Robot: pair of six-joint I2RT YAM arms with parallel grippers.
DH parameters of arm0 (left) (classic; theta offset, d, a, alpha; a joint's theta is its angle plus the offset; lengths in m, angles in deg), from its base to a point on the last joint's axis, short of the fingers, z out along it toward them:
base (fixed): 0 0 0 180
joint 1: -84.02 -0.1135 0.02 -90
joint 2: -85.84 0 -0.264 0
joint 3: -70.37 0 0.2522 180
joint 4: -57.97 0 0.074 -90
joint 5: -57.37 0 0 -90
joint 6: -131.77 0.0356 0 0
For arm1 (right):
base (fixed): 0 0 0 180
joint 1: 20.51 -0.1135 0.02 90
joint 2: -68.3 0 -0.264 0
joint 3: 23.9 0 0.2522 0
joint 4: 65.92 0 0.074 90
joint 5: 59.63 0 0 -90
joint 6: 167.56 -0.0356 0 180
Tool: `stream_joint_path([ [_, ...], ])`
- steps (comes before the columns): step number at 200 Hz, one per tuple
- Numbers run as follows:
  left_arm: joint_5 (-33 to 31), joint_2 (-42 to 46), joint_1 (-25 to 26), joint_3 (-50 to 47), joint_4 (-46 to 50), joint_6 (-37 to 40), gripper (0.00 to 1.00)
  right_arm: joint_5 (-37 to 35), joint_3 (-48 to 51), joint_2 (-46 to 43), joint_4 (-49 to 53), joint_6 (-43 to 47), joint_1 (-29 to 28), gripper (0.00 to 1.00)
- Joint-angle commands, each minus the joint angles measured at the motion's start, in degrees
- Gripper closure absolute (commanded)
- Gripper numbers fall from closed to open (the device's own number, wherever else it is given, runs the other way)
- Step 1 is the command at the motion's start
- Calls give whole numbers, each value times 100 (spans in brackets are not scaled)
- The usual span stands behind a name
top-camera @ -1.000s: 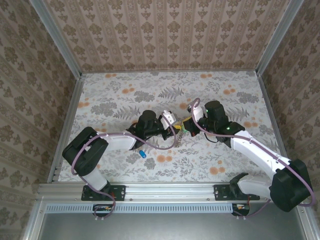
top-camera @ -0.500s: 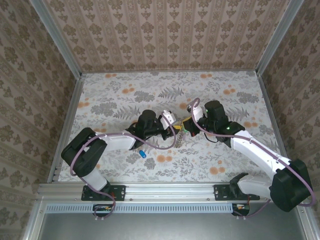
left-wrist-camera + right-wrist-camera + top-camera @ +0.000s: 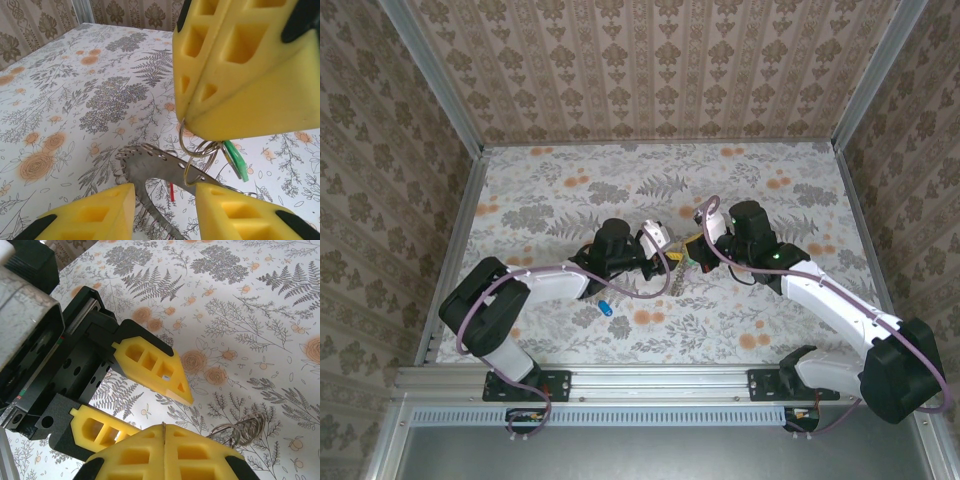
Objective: Put the keys on the keyring
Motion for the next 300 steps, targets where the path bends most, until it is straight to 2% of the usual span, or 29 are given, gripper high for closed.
stream_joint_path([
  [1,79,186,-74,33,-90,-79,63,31,-225,-20,0,91,-30,100],
  [54,234,352,-225,-146,-109,-134,63,21,-205,-29,-25,73,-30,100],
  [119,925,207,-405,78,-53,-269,60,38,-225,-23,-8,82,-30,100],
  [175,1828,119,-563,228,7,-445,57,47,-229,-3,-13,76,-32,100],
  [300,2409,-222,-686,800,929,-37,61,90,-225,19,-37,73,-30,100],
])
